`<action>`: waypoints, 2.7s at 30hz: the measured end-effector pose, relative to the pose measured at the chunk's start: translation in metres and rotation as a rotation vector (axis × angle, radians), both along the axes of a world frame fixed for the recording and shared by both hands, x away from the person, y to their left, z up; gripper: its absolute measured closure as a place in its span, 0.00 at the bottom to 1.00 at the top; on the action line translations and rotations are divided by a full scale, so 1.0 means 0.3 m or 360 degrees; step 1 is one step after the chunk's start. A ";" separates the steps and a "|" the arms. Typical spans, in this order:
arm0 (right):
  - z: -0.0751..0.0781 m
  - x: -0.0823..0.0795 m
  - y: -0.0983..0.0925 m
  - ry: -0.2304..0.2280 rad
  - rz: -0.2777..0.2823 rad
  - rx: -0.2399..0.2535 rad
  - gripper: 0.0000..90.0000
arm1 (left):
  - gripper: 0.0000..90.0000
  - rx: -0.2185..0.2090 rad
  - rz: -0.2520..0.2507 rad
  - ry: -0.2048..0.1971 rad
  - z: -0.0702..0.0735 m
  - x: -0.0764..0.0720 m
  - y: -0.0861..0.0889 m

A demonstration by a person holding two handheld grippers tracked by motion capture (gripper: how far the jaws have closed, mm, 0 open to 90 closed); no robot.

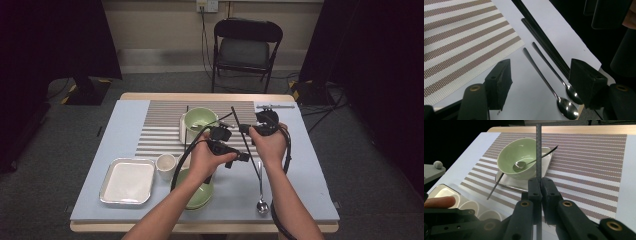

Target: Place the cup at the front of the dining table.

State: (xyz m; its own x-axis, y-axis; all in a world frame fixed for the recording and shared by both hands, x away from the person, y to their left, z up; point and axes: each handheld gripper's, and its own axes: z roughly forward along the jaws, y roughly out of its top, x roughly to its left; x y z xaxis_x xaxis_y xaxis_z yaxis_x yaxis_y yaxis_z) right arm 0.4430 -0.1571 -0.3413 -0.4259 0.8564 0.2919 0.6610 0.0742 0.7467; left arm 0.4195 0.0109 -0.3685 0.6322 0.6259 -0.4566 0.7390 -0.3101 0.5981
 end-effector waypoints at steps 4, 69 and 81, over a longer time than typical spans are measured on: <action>0.002 -0.001 0.003 -0.0003 0.0000 0.0001 0.96 | 0.40 -0.0001 0.0008 0.0007 -0.001 -0.001 -0.003; 0.011 -0.007 0.065 -0.0012 0.0043 0.0048 0.96 | 0.77 -0.0170 0.0268 0.0062 0.011 0.015 0.010; 0.016 -0.009 0.072 -0.0012 0.0047 0.0075 0.96 | 0.85 -0.0173 0.0297 0.0093 0.008 0.018 0.023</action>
